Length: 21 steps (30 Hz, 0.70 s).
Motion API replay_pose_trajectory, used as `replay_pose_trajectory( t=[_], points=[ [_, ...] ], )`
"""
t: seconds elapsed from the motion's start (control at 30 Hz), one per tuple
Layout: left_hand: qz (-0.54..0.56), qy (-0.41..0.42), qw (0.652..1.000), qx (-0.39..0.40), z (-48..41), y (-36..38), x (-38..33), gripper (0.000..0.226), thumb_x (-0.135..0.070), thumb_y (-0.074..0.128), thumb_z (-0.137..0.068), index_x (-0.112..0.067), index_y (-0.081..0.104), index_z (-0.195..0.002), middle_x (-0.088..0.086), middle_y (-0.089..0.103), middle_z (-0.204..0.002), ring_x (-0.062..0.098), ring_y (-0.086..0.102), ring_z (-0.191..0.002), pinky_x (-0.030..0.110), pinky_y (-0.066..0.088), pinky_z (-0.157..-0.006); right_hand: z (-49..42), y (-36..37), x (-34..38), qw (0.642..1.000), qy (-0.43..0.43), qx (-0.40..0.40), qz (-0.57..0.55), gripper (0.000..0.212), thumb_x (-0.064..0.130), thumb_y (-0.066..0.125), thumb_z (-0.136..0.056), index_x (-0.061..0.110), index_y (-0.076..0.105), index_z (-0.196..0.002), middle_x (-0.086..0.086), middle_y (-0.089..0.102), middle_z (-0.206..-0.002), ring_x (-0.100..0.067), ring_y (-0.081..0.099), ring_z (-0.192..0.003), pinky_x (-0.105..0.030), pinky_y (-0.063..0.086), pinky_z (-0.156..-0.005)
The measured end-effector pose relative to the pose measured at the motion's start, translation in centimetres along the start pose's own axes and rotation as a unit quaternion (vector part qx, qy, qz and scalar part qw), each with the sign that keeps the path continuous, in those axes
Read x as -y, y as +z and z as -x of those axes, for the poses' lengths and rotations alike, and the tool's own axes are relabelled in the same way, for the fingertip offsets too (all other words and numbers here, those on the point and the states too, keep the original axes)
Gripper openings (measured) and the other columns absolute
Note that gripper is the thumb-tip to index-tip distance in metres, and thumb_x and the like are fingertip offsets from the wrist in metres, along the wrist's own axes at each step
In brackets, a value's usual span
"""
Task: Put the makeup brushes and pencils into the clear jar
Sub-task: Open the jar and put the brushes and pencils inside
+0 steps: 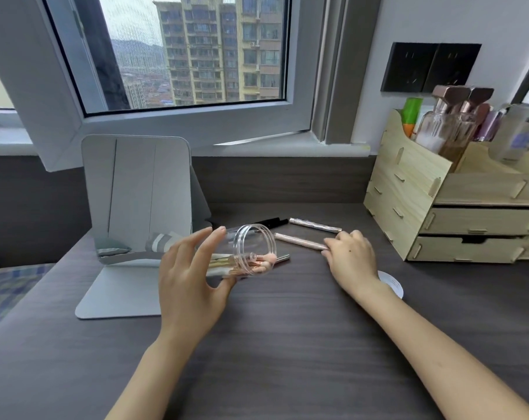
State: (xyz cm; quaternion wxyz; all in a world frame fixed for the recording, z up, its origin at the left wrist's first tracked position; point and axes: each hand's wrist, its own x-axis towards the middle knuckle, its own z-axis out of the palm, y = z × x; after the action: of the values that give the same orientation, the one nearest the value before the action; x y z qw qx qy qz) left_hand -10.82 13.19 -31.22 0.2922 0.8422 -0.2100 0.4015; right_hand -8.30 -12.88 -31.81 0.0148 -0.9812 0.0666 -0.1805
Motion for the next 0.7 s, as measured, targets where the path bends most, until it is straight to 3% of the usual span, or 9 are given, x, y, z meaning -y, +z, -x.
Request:
replay_pose_trajectory(
  t=[0.13, 0.2, 0.27, 0.37, 0.47, 0.53, 0.63, 0.7],
  points=[
    [-0.005, -0.007, 1.0, -0.005, 0.0, 0.0, 0.3, 0.08, -0.01, 0.085, -0.055, -0.022, 0.047, -0.125, 0.01, 0.061, -0.118, 0.024, 0.05, -0.108, 0.035, 0.037, -0.091, -0.8, 1.1, -0.3, 0.999, -0.002, 0.003, 0.053, 0.02, 0.015, 0.049, -0.092, 0.008, 0.066, -0.1, -0.012, 0.063, -0.107, -0.033, 0.05, -0.101, -0.037, 0.04, -0.08],
    [-0.004, -0.009, 1.0, 0.0, 0.1, 0.1, 0.4, 0.08, -0.01, 0.085, -0.056, -0.022, 0.047, -0.125, 0.01, 0.061, -0.118, 0.023, 0.049, -0.108, 0.036, 0.038, -0.091, -0.9, 1.2, -0.5, 1.0, 0.008, -0.008, 0.015, 0.021, 0.016, 0.049, -0.093, 0.007, 0.066, -0.1, -0.012, 0.062, -0.106, -0.033, 0.051, -0.1, -0.037, 0.041, -0.079],
    [-0.005, -0.002, 1.0, 0.009, 0.1, 0.3, 0.3, 0.077, -0.014, 0.083, -0.059, -0.022, 0.046, -0.125, 0.01, 0.061, -0.119, 0.023, 0.049, -0.108, 0.037, 0.039, -0.09, -0.5, 0.6, -0.6, 0.992, 0.033, -0.061, -0.102, 0.018, 0.012, 0.052, -0.092, 0.001, 0.067, -0.095, -0.018, 0.061, -0.099, -0.036, 0.054, -0.093, -0.039, 0.042, -0.076],
    [-0.007, 0.013, 0.999, 0.032, 0.3, 0.6, 0.3, 0.076, -0.018, 0.081, -0.059, -0.023, 0.046, -0.126, 0.009, 0.061, -0.119, 0.023, 0.05, -0.108, 0.034, 0.037, -0.091, 1.3, -1.9, -1.2, 0.941, 0.035, -0.166, -0.292, 0.009, 0.004, 0.058, -0.087, 0.003, 0.067, -0.085, -0.013, 0.062, -0.085, -0.029, 0.059, -0.08, -0.035, 0.045, -0.07],
    [-0.008, 0.013, 0.999, 0.047, 0.5, 1.0, 0.2, 0.081, -0.015, 0.085, -0.056, -0.025, 0.046, -0.127, 0.006, 0.061, -0.119, 0.023, 0.051, -0.109, 0.031, 0.034, -0.092, 4.5, -5.7, -1.8, 0.892, -0.023, -0.164, -0.421, 0.01, 0.011, 0.056, -0.086, 0.013, 0.066, -0.087, -0.001, 0.061, -0.084, -0.01, 0.057, -0.079, -0.013, 0.042, -0.067],
    [-0.01, 0.014, 0.999, 0.047, 0.6, 1.2, 0.1, 0.08, -0.016, 0.085, -0.056, -0.025, 0.047, -0.126, 0.006, 0.061, -0.119, 0.024, 0.051, -0.108, 0.032, 0.034, -0.092, 6.3, -7.3, -2.1, 0.89, -0.061, -0.161, -0.423, 0.014, 0.014, 0.053, -0.085, 0.011, 0.066, -0.086, -0.002, 0.06, -0.084, -0.009, 0.056, -0.078, -0.012, 0.041, -0.066],
    [-0.012, 0.017, 0.999, 0.046, 0.5, 1.4, 0.0, 0.077, -0.018, 0.083, -0.059, -0.024, 0.048, -0.127, 0.006, 0.061, -0.119, 0.025, 0.052, -0.109, 0.032, 0.033, -0.092, 7.2, -7.5, -1.4, 0.922, -0.097, -0.179, -0.331, 0.022, 0.022, 0.05, -0.086, 0.008, 0.068, -0.086, -0.001, 0.055, -0.08, -0.013, 0.053, -0.072, -0.012, 0.038, -0.064],
    [-0.016, 0.023, 0.999, 0.045, 0.6, 1.4, -0.1, 0.074, -0.021, 0.081, -0.061, -0.023, 0.048, -0.127, 0.007, 0.061, -0.119, 0.025, 0.053, -0.108, 0.032, 0.033, -0.093, 6.9, -7.1, -0.2, 0.93, -0.118, -0.197, -0.286, 0.016, 0.016, 0.056, -0.085, 0.006, 0.068, -0.087, -0.002, 0.055, -0.079, -0.014, 0.051, -0.07, -0.013, 0.036, -0.065]
  ],
)
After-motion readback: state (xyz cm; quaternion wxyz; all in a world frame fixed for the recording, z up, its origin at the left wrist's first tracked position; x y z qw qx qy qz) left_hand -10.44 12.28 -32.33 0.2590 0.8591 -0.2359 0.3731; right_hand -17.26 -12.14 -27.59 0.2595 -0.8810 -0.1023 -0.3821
